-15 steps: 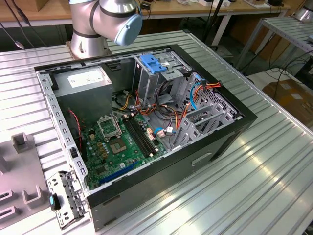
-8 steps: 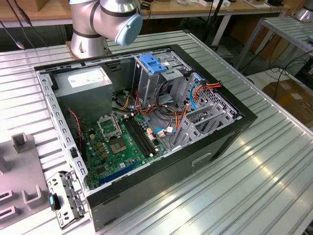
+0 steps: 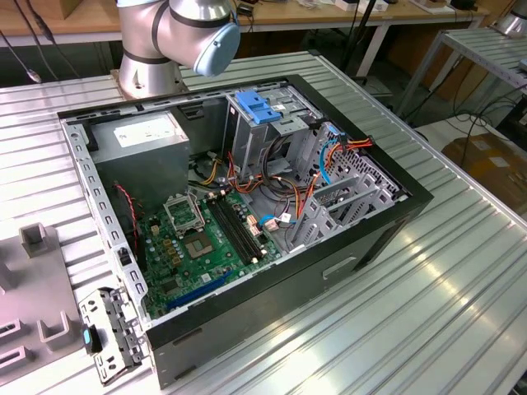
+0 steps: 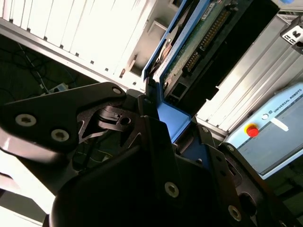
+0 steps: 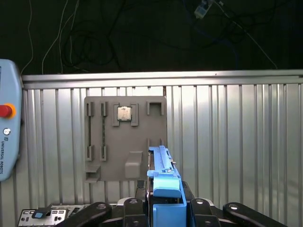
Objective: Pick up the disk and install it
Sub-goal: 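Pick up the disk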
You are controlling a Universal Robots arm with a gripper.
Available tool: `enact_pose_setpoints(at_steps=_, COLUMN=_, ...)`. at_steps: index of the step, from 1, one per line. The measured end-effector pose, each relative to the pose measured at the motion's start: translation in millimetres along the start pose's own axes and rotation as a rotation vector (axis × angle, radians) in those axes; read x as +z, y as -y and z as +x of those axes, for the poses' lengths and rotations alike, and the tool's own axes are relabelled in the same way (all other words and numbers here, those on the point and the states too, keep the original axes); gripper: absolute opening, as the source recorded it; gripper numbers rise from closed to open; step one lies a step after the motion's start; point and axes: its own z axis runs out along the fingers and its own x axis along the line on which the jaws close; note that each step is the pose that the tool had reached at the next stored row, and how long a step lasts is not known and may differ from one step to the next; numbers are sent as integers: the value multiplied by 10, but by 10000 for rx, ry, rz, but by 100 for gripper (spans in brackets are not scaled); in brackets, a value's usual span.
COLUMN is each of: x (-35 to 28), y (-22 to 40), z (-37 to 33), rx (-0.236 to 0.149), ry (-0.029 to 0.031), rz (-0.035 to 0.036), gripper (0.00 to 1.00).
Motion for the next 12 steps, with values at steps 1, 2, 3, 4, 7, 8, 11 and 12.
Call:
enact_pose_setpoints(at_steps=1, x=0, y=8, z=0, rx=-1, ry=-1, rz=0, gripper=37)
enact_pose_setpoints(at_steps=2, x=0, y=14, z=0, rx=-1, ry=-1, rz=0, gripper=37)
enact_pose_setpoints(at_steps=3, x=0, y=21, z=0, rx=-1, ry=-1, rz=1, gripper=37)
enact_pose_setpoints(at_steps=4, x=0, y=28, z=0, rx=-1, ry=-2, rz=0, gripper=37)
enact_pose_setpoints(at_steps=7, x=0, y=54, z=-1, rx=-1, ry=-2, rz=0, gripper=37)
enact_pose_setpoints(at_steps=8, x=0, y=64, z=-1, rx=-1, ry=-3, rz=-1, gripper=37)
enact_pose_setpoints(at_steps=11, x=1, y=98, z=-2, rx=-1, ry=-3, rz=0, gripper=37)
enact_pose_setpoints(at_steps=12, x=1, y=105, z=-2, rx=-1, ry=-3, rz=0, gripper=37)
